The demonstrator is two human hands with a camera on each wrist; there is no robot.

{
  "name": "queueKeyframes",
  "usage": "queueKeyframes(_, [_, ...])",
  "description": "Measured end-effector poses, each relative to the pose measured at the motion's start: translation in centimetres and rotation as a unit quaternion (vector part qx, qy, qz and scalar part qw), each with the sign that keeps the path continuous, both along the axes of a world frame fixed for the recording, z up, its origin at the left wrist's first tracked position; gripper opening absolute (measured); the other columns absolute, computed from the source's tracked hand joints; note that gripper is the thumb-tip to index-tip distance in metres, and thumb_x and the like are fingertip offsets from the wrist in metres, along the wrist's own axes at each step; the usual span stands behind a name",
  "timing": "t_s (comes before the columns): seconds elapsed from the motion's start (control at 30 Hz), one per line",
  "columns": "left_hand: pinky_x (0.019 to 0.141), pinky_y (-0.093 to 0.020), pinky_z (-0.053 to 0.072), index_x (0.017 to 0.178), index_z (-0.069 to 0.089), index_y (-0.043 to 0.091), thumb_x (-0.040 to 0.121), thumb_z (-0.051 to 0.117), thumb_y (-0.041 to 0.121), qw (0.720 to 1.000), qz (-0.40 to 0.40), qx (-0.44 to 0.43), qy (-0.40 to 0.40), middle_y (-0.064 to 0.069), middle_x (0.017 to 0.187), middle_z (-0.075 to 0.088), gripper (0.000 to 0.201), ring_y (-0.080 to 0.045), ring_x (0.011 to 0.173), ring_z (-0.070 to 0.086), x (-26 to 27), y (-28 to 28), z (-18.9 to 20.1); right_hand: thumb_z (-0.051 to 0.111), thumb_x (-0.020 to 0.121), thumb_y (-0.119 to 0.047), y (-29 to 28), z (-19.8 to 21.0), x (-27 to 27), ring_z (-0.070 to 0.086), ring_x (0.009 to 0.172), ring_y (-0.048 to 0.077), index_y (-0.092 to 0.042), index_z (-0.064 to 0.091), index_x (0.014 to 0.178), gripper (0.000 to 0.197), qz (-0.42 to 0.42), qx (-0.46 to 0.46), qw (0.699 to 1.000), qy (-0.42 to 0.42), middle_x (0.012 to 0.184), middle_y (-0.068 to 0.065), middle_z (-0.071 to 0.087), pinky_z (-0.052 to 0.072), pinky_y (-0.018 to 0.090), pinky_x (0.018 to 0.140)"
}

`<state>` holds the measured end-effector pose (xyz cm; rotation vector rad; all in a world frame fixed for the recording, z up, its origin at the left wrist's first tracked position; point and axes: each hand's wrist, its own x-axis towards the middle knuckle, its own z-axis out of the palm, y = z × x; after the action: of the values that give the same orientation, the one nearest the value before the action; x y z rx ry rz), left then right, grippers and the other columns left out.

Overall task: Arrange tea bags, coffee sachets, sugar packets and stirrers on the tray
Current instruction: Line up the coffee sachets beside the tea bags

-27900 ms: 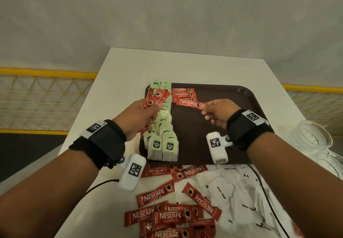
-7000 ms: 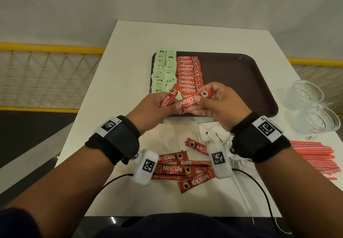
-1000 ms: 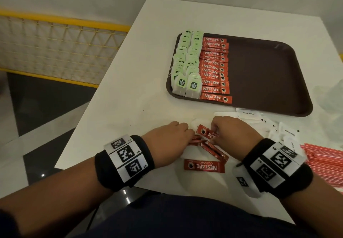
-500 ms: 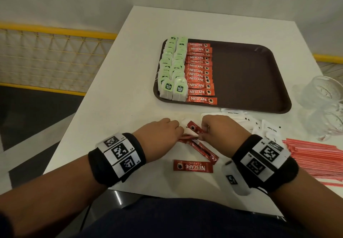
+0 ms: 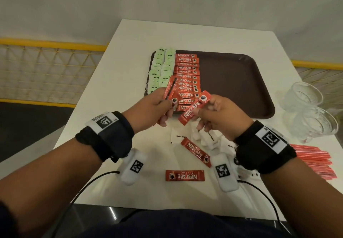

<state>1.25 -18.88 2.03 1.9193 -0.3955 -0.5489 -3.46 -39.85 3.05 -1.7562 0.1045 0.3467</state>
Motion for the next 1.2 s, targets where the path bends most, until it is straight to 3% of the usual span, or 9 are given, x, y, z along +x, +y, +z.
queueKeyframes(0.17, [0.051,-0.027,0.043,0.079,0.048,0.015,0.099,0.055,0.034,0.997,-0.01,-0.077,0.006,-0.005,0.062,0.045,0.029,-0.015,0.051,0.038,0.8,-1.4,0.5,0.061,0.092,-0.01,0.3,0.3,1.1,0.062,0.058,0.017,-0.005,0.06,0.106,0.015,-0.068,0.102,0.992,-0.026,0.083,0.01,0.071,0.049,0.024,0.05])
queueKeyframes(0.37, [0.046,-0.022,0.038,0.084,0.063,0.016,0.089,0.07,0.026,0.996,0.011,-0.078,0.032,0.005,0.058,0.056,0.013,-0.006,0.046,0.042,2.9,-1.7,0.3,0.063,0.091,-0.014,-0.1,0.0,2.4,0.062,0.058,0.018,0.004,0.056,0.114,0.03,-0.091,0.134,0.987,-0.022,0.085,0.013,0.069,0.05,0.023,0.049])
queueKeyframes(0.47, [0.046,-0.021,0.042,0.094,0.068,0.011,0.087,0.072,0.031,0.999,0.016,-0.033,0.008,-0.004,0.073,0.067,0.021,-0.008,0.051,0.049,4.4,-1.4,0.8,0.063,0.091,-0.021,-1.0,0.6,3.7,0.06,0.059,0.015,-0.006,0.058,0.103,0.019,-0.107,0.071,0.99,-0.055,0.082,0.008,0.068,0.049,0.023,0.05])
queueKeyframes(0.57, [0.052,-0.025,0.047,0.098,0.07,0.012,0.084,0.073,0.038,1.0,0.006,0.013,-0.022,-0.005,0.079,0.072,0.029,-0.015,0.06,0.052,6.2,-1.0,1.2,0.064,0.09,-0.011,-2.3,1.2,5.5,0.059,0.059,0.013,-0.005,0.062,0.096,0.008,-0.087,0.031,0.993,-0.075,0.079,0.01,0.065,0.049,0.02,0.05])
queueKeyframes(0.77, [0.051,-0.023,0.046,0.084,0.066,0.01,0.085,0.072,0.035,1.0,0.003,0.003,-0.006,-0.008,0.073,0.065,0.026,-0.015,0.058,0.049,9.1,-0.4,1.4,0.063,0.09,-0.007,-3.8,1.1,9.3,0.062,0.059,0.01,0.004,0.064,0.103,0.017,-0.039,0.052,0.998,-0.001,0.08,0.008,0.071,0.049,0.017,0.051])
queueKeyframes(0.83, [0.05,-0.023,0.045,0.087,0.064,0.005,0.088,0.071,0.036,1.0,0.026,-0.01,0.007,-0.012,0.071,0.054,0.032,-0.015,0.057,0.044,10.0,-0.5,1.1,0.062,0.091,-0.008,-4.1,0.6,10.9,0.062,0.059,0.009,0.002,0.065,0.103,0.016,-0.067,0.078,0.995,0.02,0.081,0.007,0.072,0.05,0.017,0.052])
queueKeyframes(0.97, [0.047,-0.021,0.043,0.085,0.058,0.016,0.094,0.065,0.031,0.995,0.077,-0.06,0.032,0.001,0.06,0.043,0.019,-0.011,0.051,0.037,11.6,-0.8,0.9,0.061,0.092,-0.007,-4.6,-0.8,14.4,0.061,0.056,0.009,-0.006,0.062,0.096,0.005,-0.187,0.123,0.972,0.076,0.081,0.009,0.071,0.05,0.017,0.049])
queueKeyframes(1.1, [0.049,-0.022,0.043,0.108,0.06,0.002,0.096,0.062,0.032,0.985,0.136,-0.081,0.072,0.004,0.059,0.047,0.033,-0.011,0.05,0.038,12.9,-0.3,0.5,0.056,0.096,-0.007,-3.9,-2.4,17.6,0.058,0.057,0.009,-0.004,0.06,0.104,0.01,-0.228,0.073,0.961,0.14,0.08,0.007,0.069,0.047,0.017,0.046])
queueKeyframes(1.2, [0.048,-0.023,0.045,0.101,0.058,0.008,0.096,0.062,0.027,0.982,0.137,-0.088,0.096,0.003,0.061,0.051,0.02,-0.01,0.047,0.041,13.3,0.1,0.4,0.052,0.098,-0.008,-3.0,-2.9,19.4,0.054,0.058,0.008,-0.005,0.06,0.104,0.01,-0.232,0.048,0.955,0.18,0.078,0.006,0.065,0.044,0.017,0.052])
